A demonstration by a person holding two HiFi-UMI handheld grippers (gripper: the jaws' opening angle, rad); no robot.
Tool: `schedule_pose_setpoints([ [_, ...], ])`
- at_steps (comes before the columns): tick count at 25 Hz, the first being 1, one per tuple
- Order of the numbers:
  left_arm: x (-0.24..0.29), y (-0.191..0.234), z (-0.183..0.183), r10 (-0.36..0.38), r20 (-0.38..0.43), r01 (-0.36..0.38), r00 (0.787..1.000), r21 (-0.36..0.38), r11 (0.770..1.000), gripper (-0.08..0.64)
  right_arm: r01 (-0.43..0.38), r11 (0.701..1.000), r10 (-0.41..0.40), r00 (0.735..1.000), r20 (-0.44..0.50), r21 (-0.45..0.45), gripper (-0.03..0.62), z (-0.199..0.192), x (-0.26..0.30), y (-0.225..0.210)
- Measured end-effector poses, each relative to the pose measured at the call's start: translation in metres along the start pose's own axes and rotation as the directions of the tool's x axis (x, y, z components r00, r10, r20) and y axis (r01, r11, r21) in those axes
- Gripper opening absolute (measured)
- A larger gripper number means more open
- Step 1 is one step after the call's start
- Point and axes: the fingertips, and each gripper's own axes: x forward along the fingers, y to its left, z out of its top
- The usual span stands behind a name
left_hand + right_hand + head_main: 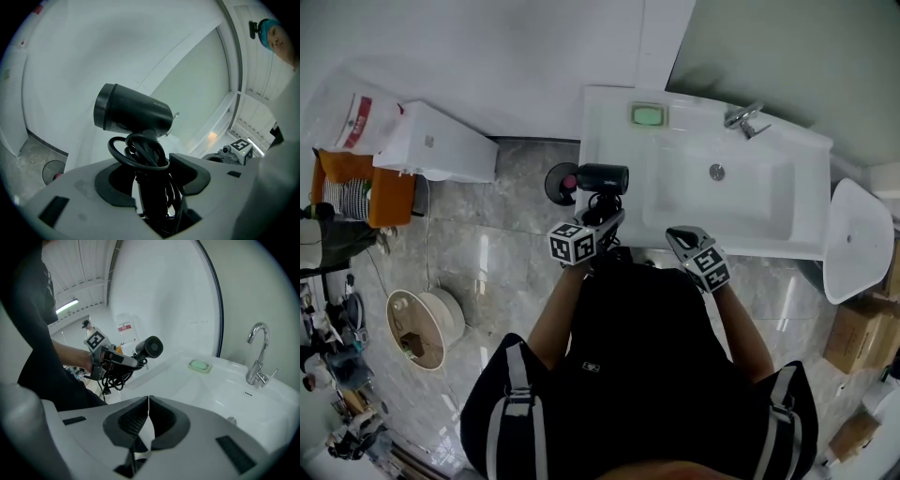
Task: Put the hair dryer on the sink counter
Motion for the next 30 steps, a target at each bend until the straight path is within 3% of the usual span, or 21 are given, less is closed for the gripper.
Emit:
schedule_pose_setpoints([
  [11, 0.022, 0.042, 0.001, -0.017, -0.087, 0.013, 0.996, -0.040, 0.999, 0.221, 0.006, 0.999, -0.005, 1.000, -0.022, 0.045, 0.061, 0.009, 0.031, -0.008],
  [30, 0.068, 0.078, -0.008, -0.032, -0.196, 0.012, 0.980, -0.105, 0.994, 0.221, 0.047, 0.994, -0.047, 0.999, 0.000, 0.098, 0.061, 0.044, 0.054, -0.027],
])
